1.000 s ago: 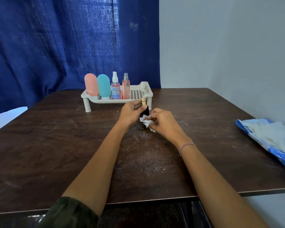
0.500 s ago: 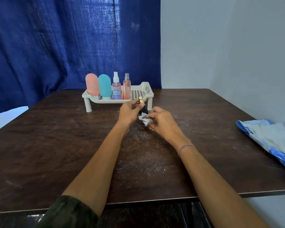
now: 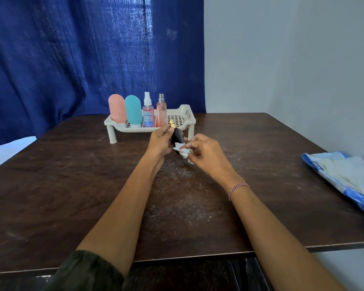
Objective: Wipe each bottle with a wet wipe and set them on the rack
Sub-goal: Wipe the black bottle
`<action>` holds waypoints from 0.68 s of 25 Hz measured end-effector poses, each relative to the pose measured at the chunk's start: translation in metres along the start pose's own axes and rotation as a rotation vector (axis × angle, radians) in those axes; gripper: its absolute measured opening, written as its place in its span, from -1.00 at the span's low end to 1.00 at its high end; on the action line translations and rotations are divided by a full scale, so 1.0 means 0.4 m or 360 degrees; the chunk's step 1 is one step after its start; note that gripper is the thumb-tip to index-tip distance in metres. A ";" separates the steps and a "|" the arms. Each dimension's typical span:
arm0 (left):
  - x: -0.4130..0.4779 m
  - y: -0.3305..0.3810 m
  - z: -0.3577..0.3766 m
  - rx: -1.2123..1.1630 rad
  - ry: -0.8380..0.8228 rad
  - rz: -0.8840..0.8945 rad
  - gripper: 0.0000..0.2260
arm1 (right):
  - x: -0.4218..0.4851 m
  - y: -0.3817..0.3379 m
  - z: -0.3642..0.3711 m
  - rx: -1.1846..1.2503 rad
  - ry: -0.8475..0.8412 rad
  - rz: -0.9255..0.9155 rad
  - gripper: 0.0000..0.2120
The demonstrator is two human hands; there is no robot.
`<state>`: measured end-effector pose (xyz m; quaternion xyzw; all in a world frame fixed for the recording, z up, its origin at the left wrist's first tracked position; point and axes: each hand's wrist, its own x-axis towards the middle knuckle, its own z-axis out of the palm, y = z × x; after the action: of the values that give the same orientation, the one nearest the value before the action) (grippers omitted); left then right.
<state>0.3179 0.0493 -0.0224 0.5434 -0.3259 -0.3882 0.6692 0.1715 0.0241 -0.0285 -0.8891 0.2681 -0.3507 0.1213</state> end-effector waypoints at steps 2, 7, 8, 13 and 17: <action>0.004 0.000 0.000 0.0005 0.0001 -0.0017 -0.71 | -0.002 -0.003 0.000 0.0036 -0.0025 -0.0002 -0.73; 0.006 -0.008 0.005 -0.0049 -0.0030 -0.0029 -0.73 | -0.002 -0.011 -0.003 0.0153 0.0086 0.0017 -0.74; 0.008 -0.010 0.004 -0.0011 -0.0029 -0.0024 -0.70 | -0.003 -0.014 0.001 0.0150 0.0066 0.0010 -0.75; 0.008 0.000 0.001 -0.0173 -0.0013 -0.0077 -0.73 | -0.008 -0.019 0.003 0.0100 -0.0032 -0.0065 -0.75; -0.002 -0.005 0.008 -0.0225 -0.0174 -0.0131 -0.75 | -0.006 -0.018 -0.005 0.0065 0.0083 -0.0022 -0.72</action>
<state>0.3147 0.0482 -0.0237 0.4857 -0.3112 -0.4664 0.6706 0.1713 0.0314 -0.0256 -0.8788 0.2578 -0.3800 0.1301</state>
